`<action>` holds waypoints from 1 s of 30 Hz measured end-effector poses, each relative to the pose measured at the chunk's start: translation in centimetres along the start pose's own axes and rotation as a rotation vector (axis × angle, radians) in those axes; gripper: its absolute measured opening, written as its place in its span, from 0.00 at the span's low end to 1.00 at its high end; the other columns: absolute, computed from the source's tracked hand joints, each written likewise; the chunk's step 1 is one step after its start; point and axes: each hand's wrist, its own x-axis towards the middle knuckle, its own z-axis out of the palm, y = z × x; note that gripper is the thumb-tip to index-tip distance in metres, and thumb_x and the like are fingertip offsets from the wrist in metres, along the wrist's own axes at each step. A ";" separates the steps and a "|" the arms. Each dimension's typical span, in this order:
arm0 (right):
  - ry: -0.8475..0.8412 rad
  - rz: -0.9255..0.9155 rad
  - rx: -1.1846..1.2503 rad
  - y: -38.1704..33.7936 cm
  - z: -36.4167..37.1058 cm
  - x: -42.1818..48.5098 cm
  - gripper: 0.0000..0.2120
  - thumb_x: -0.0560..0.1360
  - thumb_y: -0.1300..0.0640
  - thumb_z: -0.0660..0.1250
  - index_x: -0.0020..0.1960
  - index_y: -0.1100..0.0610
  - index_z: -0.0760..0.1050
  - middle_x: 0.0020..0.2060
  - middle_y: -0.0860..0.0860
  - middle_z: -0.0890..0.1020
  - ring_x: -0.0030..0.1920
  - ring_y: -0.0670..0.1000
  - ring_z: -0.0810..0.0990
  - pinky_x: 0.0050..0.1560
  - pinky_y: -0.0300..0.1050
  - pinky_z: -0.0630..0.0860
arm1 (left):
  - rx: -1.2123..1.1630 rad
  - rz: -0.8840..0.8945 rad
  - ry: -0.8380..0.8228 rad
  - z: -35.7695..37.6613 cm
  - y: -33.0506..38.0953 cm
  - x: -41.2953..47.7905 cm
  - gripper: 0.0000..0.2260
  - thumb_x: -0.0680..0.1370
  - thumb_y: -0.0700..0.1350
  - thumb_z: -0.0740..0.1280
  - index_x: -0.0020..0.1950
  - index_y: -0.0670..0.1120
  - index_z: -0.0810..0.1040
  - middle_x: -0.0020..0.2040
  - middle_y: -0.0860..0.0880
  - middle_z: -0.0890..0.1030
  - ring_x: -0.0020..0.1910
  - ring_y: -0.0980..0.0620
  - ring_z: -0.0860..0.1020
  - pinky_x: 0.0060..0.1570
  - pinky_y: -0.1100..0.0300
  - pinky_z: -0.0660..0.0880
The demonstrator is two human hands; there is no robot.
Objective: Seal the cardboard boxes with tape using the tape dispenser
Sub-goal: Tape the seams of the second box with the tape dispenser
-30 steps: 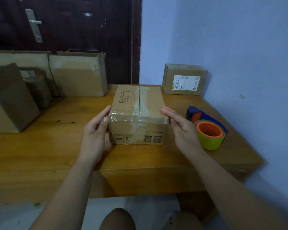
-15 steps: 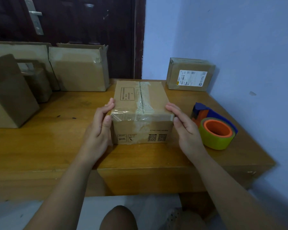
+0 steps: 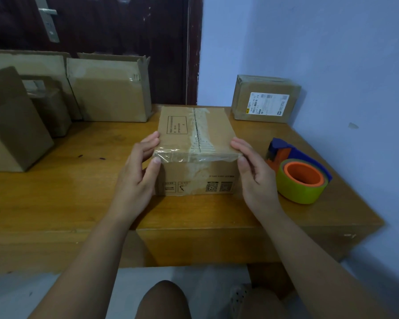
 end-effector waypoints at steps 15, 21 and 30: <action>-0.018 0.057 0.084 -0.3 0.0 0.2 0.13 0.77 0.46 0.60 0.61 0.39 0.71 0.61 0.28 0.73 0.67 0.39 0.70 0.68 0.49 0.70 | -0.064 -0.037 -0.045 -0.3 1.0 0.2 0.17 0.72 0.57 0.62 0.59 0.60 0.66 0.66 0.67 0.64 0.64 0.69 0.67 0.58 0.63 0.73; -0.013 0.137 0.152 -1.6 -0.7 0.7 0.22 0.76 0.35 0.53 0.57 0.46 0.76 0.57 0.34 0.77 0.63 0.34 0.72 0.64 0.34 0.68 | 0.027 -0.115 -0.026 -0.7 3.0 1.1 0.25 0.71 0.72 0.50 0.53 0.56 0.71 0.60 0.58 0.72 0.57 0.65 0.72 0.47 0.65 0.74; -0.151 0.267 -0.017 -3.0 -2.7 3.5 0.05 0.72 0.51 0.71 0.48 0.45 0.81 0.52 0.40 0.81 0.51 0.32 0.78 0.53 0.31 0.75 | 0.184 -0.141 -0.150 -0.2 4.6 2.8 0.15 0.77 0.49 0.65 0.64 0.57 0.74 0.68 0.61 0.69 0.71 0.60 0.60 0.70 0.52 0.59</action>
